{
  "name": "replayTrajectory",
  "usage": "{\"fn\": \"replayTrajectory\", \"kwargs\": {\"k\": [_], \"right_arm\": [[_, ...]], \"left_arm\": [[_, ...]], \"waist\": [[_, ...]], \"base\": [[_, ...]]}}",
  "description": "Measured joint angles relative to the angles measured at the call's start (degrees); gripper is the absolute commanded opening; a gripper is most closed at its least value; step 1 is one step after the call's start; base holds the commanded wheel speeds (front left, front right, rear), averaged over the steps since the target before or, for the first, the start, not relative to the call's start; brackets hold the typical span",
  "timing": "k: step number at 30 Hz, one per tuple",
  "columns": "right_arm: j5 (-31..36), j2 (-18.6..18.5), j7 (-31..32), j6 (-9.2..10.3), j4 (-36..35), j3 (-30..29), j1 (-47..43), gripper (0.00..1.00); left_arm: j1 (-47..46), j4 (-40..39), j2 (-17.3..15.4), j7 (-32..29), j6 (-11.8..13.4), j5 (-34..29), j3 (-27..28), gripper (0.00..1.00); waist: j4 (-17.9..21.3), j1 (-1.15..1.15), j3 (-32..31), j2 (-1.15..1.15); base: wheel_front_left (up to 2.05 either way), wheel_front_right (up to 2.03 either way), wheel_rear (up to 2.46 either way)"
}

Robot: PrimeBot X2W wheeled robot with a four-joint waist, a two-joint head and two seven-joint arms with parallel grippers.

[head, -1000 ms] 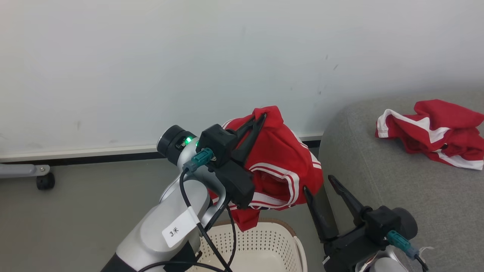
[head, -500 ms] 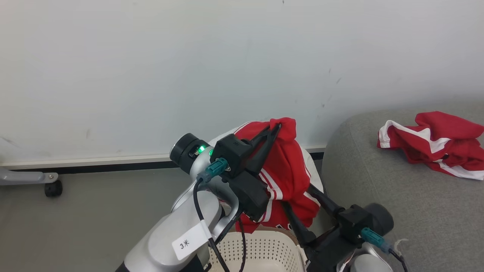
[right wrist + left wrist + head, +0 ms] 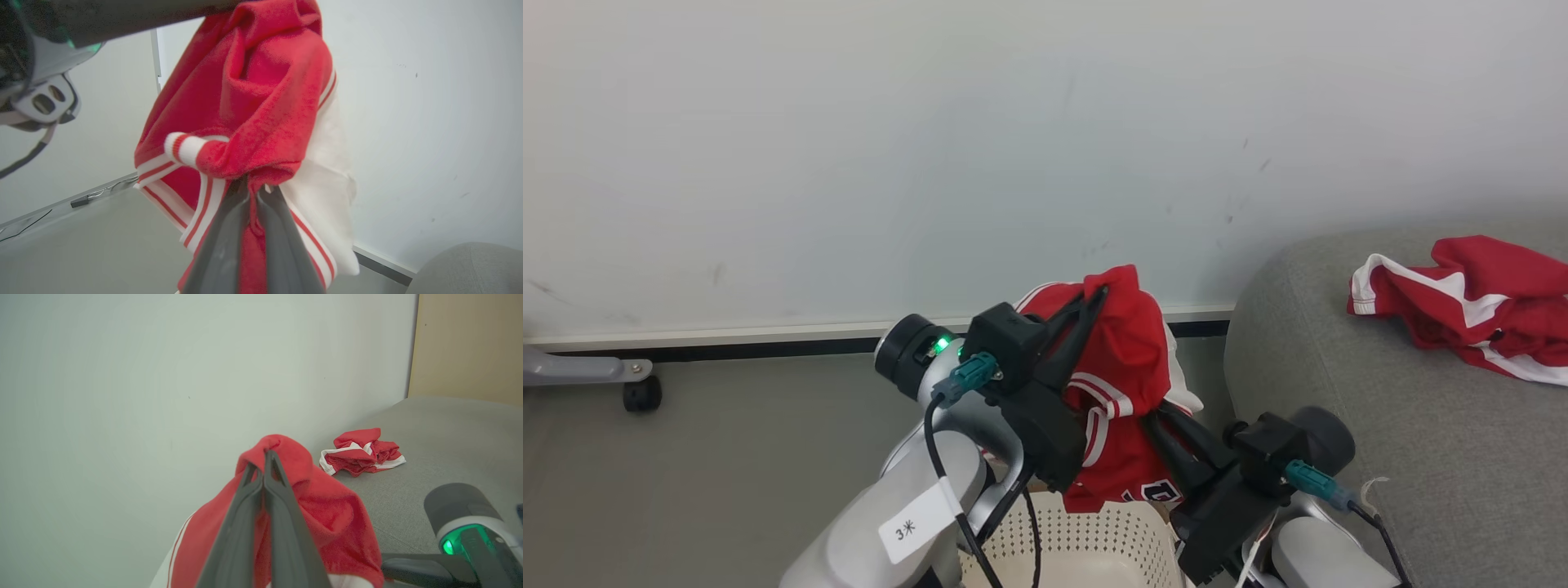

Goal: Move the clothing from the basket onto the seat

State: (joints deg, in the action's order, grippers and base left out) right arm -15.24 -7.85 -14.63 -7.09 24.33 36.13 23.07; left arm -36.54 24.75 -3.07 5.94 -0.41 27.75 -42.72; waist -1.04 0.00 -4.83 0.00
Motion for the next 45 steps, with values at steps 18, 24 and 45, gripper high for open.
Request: {"fn": "replayTrajectory", "kwargs": {"k": [18, 24, 45], "right_arm": [[-1.88, -6.93, -0.03, 0.01, -2.48, -6.24, 3.47, 0.0], [-1.86, -9.91, -0.05, 0.59, -4.71, -8.17, 3.42, 0.0], [-1.3, -18.22, 1.01, 3.11, -14.84, -14.12, 2.18, 0.0]], "left_arm": [[6.47, -0.38, -2.47, 1.3, 2.41, 1.9, 2.9, 1.0], [8.75, -1.34, -2.69, 2.33, 2.42, 1.99, 2.52, 1.0], [12.43, -4.74, -1.83, 3.76, 2.93, 1.3, -0.87, 1.0]], "waist": [[5.56, 0.0, 1.35, 0.0], [8.51, 0.0, 1.67, 0.0], [20.71, 0.0, 4.25, 0.0]], "base": [[0.0, 0.0, 0.0], [0.0, 0.0, 0.0], [0.0, 0.0, 0.0]]}}
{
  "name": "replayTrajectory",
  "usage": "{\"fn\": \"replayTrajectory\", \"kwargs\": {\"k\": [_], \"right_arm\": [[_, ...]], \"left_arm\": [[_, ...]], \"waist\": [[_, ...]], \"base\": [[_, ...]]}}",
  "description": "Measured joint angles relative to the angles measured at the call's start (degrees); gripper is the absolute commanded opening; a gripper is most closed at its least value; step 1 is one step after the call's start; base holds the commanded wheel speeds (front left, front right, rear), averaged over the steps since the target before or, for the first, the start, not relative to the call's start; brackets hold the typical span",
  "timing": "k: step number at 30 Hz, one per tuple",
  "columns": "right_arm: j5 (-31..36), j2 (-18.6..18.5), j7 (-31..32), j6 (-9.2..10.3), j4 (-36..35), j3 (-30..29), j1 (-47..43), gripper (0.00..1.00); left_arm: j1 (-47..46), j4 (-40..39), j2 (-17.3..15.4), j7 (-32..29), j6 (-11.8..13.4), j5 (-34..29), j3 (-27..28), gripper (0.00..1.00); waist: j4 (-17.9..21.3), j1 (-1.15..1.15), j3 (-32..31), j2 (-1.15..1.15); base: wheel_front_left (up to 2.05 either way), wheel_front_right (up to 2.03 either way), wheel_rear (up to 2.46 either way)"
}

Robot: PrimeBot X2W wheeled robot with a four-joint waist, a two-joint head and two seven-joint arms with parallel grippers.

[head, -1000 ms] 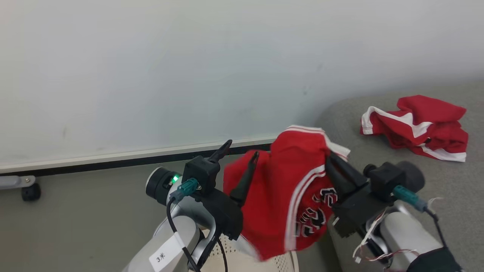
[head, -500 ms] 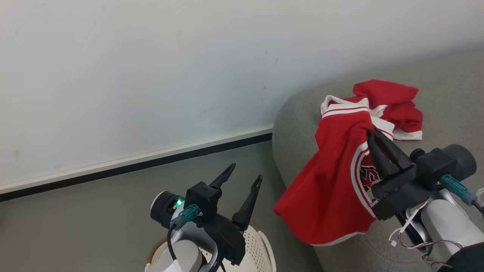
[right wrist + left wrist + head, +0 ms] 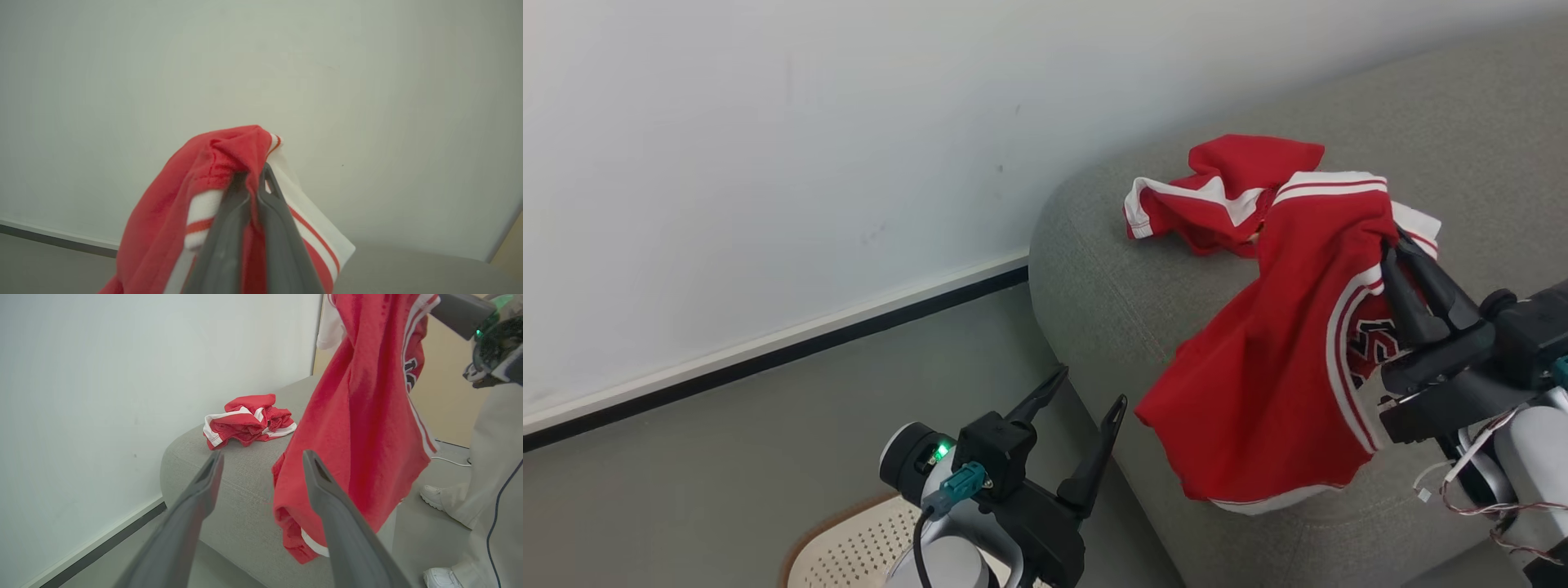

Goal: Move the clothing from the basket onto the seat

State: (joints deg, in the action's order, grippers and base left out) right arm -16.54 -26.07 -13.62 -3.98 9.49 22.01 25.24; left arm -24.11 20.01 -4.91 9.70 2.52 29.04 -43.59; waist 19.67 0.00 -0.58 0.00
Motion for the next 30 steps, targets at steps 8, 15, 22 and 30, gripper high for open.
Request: {"fn": "replayTrajectory", "kwargs": {"k": [8, 15, 22, 30], "right_arm": [[-1.72, -0.92, 1.52, -0.04, -0.16, -2.58, 3.42, 0.0], [-2.35, -3.93, 3.53, -0.27, 0.73, -5.93, 12.85, 0.0], [-3.45, -7.35, 5.88, -1.08, 5.42, -9.71, 24.21, 0.0], [-5.12, -9.72, 8.27, -1.58, 14.68, -11.54, 31.48, 0.0]], "left_arm": [[-1.15, -1.25, 0.04, -0.1, 0.0, -0.87, -0.99, 1.0], [-3.35, -3.34, -0.21, -0.11, 0.07, -1.87, -0.94, 1.0], [-6.14, -6.1, -1.44, -0.87, 0.52, -4.25, -0.98, 1.0], [-10.12, -9.64, -1.64, -2.11, 0.52, -6.0, -1.4, 1.0]], "waist": [[0.27, 0.0, 3.75, 0.0], [-0.99, -0.01, 7.54, 0.0], [-2.62, -0.01, 12.26, 0.0], [-4.82, -0.01, 18.47, 0.01]], "base": [[0.0, 0.0, 0.0], [0.0, 0.0, 0.0], [0.0, 0.0, 0.0], [0.0, 0.0, 0.0]]}}
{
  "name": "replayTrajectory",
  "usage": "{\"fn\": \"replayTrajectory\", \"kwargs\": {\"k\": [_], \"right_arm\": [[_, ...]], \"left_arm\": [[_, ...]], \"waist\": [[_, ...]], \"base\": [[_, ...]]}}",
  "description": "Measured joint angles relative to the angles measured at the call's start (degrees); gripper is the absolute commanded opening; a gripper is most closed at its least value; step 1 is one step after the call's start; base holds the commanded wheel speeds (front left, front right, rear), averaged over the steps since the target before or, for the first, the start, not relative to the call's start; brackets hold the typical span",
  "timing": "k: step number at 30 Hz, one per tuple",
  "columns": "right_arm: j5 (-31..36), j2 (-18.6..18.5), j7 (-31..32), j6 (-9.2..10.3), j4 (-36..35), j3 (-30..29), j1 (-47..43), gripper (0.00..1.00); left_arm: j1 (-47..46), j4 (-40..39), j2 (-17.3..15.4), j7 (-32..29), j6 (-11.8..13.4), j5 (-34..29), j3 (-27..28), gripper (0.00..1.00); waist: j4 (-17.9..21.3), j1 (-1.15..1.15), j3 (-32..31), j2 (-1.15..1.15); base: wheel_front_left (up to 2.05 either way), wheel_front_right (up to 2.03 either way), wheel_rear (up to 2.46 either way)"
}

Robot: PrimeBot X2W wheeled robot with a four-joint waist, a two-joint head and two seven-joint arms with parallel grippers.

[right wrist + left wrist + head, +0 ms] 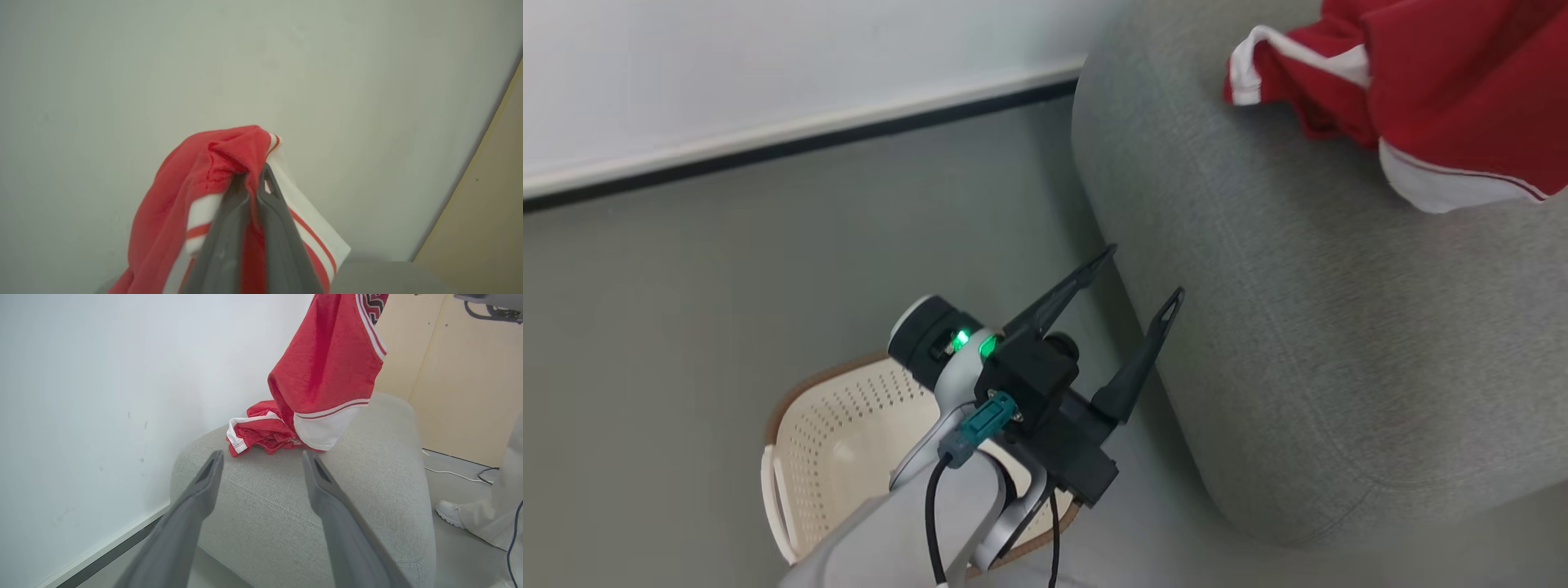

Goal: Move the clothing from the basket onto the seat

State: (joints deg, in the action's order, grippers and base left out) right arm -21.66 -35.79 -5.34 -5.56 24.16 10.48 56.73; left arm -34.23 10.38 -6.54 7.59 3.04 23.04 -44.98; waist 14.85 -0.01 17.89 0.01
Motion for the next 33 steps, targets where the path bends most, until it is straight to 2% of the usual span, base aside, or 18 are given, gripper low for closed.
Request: {"fn": "replayTrajectory", "kwargs": {"k": [4, 9, 21, 29, 30, 31, 32, 33], "right_arm": [[-0.13, -1.3, 0.58, 0.0, 4.15, -0.99, 1.7, 0.0], [-0.73, -0.52, 0.74, 0.0, 7.57, -1.05, 2.92, 0.0], [-1.1, 6.7, -0.87, 0.57, 17.04, 1.2, 3.7, 0.0], [-0.98, 8.67, -3.71, 0.52, 22.35, 2.53, 4.33, 0.0], [-0.91, 8.82, -4.16, 0.52, 22.87, 2.64, 4.65, 0.18], [-0.73, 8.99, -4.71, 0.52, 23.23, 2.77, 4.92, 0.43], [-0.43, 9.14, -5.21, 0.52, 23.49, 2.91, 5.06, 0.8], [-0.26, 9.25, -5.76, 0.51, 23.72, 3.12, 5.12, 1.0]], "left_arm": [[-2.38, -1.87, 0.0, -0.44, 0.0, -1.7, -0.09, 1.0], [-5.14, -3.88, -0.25, -1.25, 0.07, -2.78, 0.01, 1.0], [-10.54, -4.69, -1.3, -2.98, 0.02, -5.48, 0.36, 1.0], [-11.06, -2.0, -1.65, -2.85, -0.04, -5.53, 0.42, 1.0], [-11.06, -1.56, -1.7, -2.69, -0.04, -5.53, 0.47, 1.0], [-11.06, -1.18, -1.79, -2.35, -0.07, -5.52, 0.52, 1.0], [-11.06, -0.85, -1.9, -2.32, -0.08, -5.5, 0.58, 1.0], [-11.06, -0.46, -2.0, -1.93, -0.08, -5.49, 0.68, 1.0]], "waist": [[-1.33, 0.0, 3.21, 0.0], [-3.01, 0.0, 7.36, 0.0], [-5.28, 0.0, 17.33, 0.01], [-5.58, 0.01, 20.42, 0.0], [-5.56, 0.01, 20.35, 0.0], [-5.53, 0.0, 20.21, 0.0], [-5.48, 0.01, 20.02, 0.0], [-5.43, 0.02, 19.8, 0.0]], "base": [[0.0, 0.0, 0.0], [0.0, 0.0, 0.0], [0.0, 0.0, 0.0], [0.0, 0.0, 0.0], [0.0, 0.0, 0.0], [0.0, 0.0, 0.0], [0.0, 0.0, 0.0], [0.0, 0.0, 0.0]]}}
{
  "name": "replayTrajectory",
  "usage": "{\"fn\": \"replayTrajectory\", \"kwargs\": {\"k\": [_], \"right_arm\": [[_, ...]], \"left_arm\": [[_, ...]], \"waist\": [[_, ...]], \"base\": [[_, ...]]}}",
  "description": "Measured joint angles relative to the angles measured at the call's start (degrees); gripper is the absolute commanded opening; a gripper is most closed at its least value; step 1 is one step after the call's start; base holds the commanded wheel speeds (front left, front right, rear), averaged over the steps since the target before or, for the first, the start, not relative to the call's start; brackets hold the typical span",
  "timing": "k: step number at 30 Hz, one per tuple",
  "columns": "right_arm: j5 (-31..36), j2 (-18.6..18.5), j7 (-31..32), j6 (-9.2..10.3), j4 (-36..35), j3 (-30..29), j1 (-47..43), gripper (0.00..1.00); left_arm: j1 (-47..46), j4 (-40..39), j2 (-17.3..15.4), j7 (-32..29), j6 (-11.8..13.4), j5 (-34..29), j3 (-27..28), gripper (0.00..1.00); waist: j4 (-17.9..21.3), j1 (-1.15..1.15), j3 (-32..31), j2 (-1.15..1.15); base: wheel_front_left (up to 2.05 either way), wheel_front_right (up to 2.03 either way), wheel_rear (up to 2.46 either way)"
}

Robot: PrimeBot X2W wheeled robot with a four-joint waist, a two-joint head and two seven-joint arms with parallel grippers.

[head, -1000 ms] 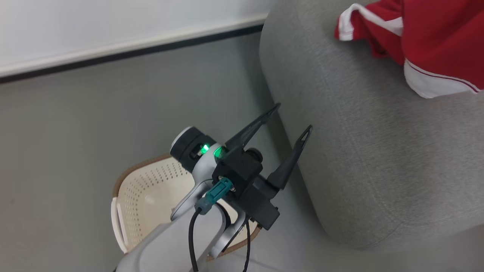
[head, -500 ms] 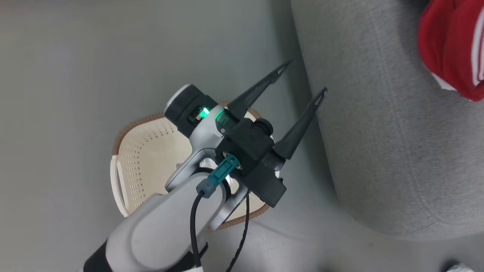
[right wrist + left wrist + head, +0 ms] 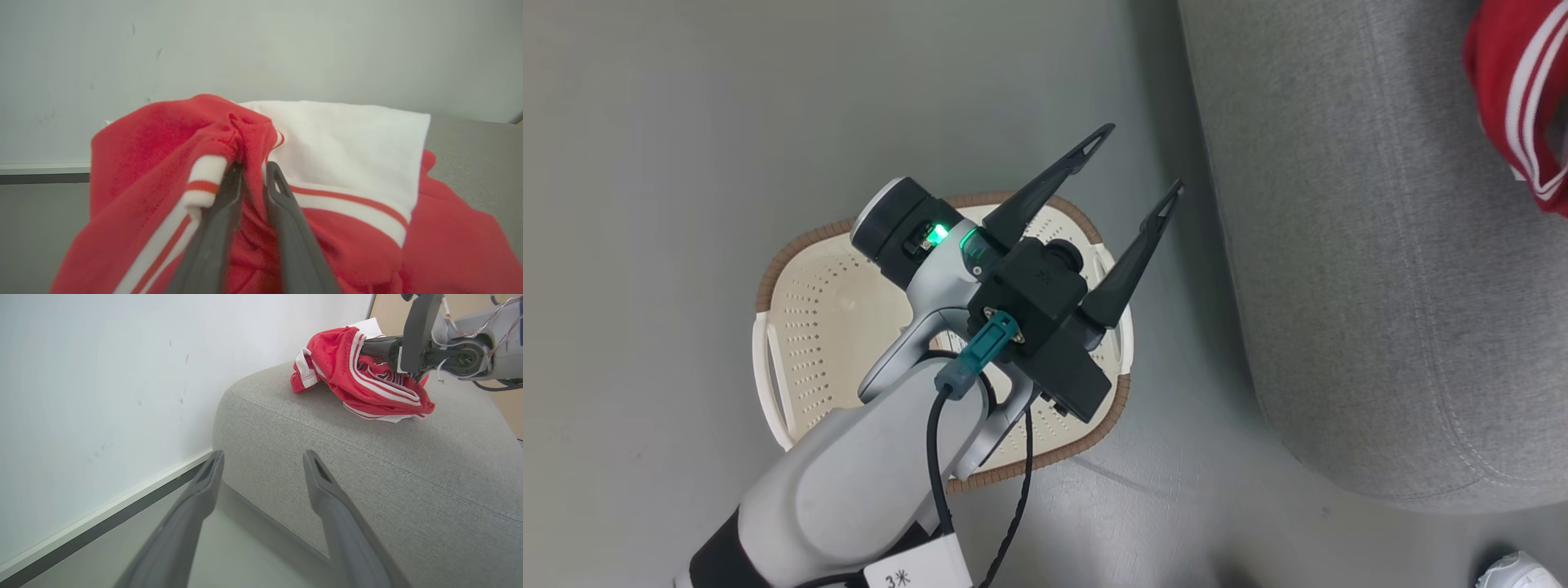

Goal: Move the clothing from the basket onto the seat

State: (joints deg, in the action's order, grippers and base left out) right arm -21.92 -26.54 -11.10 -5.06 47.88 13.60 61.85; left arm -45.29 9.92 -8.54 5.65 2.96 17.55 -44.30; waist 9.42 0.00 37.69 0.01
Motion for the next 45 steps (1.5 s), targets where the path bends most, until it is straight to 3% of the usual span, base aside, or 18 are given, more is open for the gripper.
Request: {"fn": "replayTrajectory", "kwargs": {"k": [22, 39, 45], "right_arm": [[2.81, 2.11, -3.16, -1.0, 0.14, 3.88, -7.47, 1.0], [2.11, 9.8, -3.19, -0.9, -5.39, 4.97, -21.51, 1.0], [1.66, 12.01, -3.19, 0.38, -8.26, 5.04, -28.52, 1.0]], "left_arm": [[5.17, 11.25, 2.4, 6.06, -0.38, 4.95, 3.05, 1.0], [16.47, 17.22, 1.1, 8.09, 2.13, 10.4, 9.37, 1.0], [22.98, 17.6, -0.76, 8.45, 2.6, 11.9, 12.1, 1.0]], "waist": [[-0.28, 0.01, -11.89, -0.01], [-6.23, 0.01, -25.38, -0.02], [-8.38, 0.01, -30.49, -0.02]], "base": [[0.0, 0.0, 0.0], [0.0, 0.0, 0.0], [0.0, 0.0, 0.0]]}}
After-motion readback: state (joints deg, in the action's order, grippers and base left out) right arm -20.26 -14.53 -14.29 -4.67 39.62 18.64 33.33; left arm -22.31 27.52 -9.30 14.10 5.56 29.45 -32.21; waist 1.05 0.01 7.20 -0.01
